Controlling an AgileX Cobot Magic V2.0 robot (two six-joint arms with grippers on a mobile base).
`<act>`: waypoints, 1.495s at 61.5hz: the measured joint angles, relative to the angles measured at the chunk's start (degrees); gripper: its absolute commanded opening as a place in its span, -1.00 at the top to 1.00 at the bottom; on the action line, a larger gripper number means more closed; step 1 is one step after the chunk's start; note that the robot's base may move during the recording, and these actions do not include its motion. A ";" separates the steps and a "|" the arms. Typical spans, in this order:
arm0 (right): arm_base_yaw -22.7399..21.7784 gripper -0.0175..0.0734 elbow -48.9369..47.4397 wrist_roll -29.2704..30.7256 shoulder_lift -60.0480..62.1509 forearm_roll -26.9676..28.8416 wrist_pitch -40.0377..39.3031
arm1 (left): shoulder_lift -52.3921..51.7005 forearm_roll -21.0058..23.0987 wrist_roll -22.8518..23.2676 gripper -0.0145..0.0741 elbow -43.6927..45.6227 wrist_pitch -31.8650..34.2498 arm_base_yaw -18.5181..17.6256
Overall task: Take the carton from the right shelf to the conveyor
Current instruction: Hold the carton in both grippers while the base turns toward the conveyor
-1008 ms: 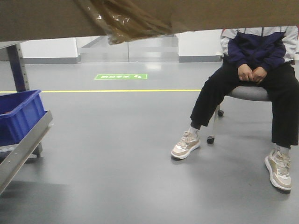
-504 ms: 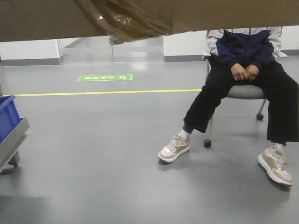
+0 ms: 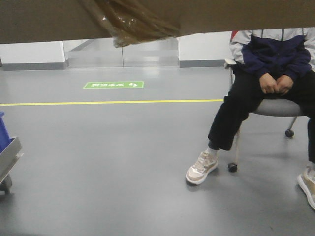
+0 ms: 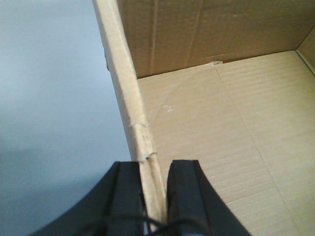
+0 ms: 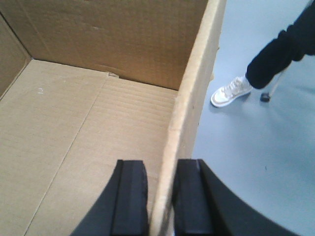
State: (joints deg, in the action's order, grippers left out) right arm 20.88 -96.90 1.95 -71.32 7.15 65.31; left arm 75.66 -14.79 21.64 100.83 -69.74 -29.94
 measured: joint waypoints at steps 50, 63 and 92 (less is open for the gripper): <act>0.00 0.76 0.00 0.00 0.00 0.00 -0.12 | 0.00 -0.13 0.00 0.71 0.00 0.00 0.00; 0.00 0.76 0.00 0.00 -0.09 0.00 -0.23 | 0.00 -0.59 0.00 0.71 0.00 0.00 0.00; 0.09 0.76 0.00 0.00 -0.55 0.34 -0.67 | 0.00 -1.64 0.00 0.71 0.00 0.00 0.00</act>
State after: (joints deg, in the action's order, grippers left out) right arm 20.97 -96.90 1.95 -71.87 7.49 64.64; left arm 75.66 -16.42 21.64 100.83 -69.74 -29.94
